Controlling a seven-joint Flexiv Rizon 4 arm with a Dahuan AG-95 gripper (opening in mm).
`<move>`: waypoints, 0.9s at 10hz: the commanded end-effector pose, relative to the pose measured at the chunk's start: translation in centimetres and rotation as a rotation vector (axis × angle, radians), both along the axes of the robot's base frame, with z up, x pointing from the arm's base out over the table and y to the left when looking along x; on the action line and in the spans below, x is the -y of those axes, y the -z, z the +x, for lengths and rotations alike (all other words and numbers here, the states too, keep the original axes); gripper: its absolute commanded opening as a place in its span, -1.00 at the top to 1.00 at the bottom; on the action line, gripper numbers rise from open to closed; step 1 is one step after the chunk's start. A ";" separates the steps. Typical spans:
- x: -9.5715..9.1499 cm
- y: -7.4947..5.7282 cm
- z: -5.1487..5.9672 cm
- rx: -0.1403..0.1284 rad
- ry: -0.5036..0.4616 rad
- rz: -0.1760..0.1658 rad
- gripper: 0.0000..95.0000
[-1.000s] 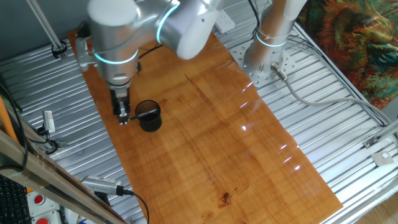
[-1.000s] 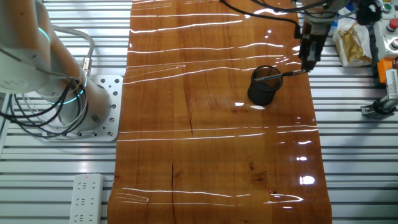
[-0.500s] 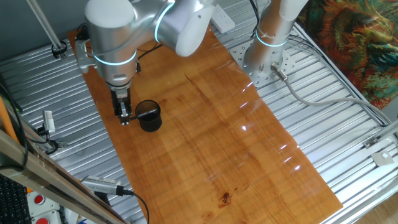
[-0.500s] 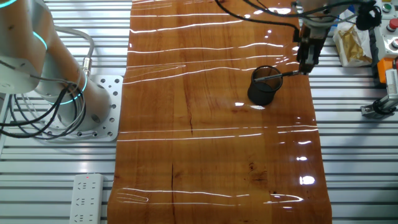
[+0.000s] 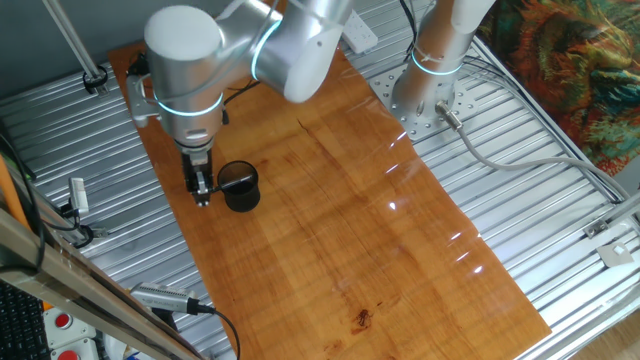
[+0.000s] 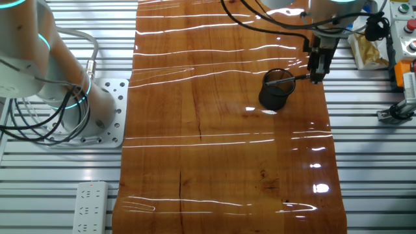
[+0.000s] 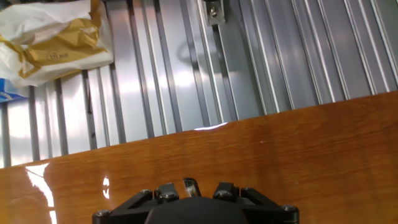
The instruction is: Put the pen into the pen holder
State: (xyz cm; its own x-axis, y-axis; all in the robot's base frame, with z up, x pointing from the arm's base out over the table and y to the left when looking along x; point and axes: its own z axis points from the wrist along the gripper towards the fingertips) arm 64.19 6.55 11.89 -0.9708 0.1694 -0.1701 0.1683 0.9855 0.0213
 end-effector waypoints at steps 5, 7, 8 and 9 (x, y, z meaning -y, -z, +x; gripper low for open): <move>-0.3 0.4 -0.1 -0.004 -0.026 -0.021 0.60; -0.2 0.5 -0.3 -0.006 -0.041 -0.029 1.00; -0.2 0.6 -0.3 -0.008 -0.044 -0.028 1.00; -0.2 0.6 -0.4 -0.010 -0.047 -0.029 1.00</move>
State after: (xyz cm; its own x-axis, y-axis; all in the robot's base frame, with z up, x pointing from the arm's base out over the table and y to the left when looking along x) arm 63.70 6.54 11.43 -0.9799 0.1162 -0.1623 0.1197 0.9927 -0.0119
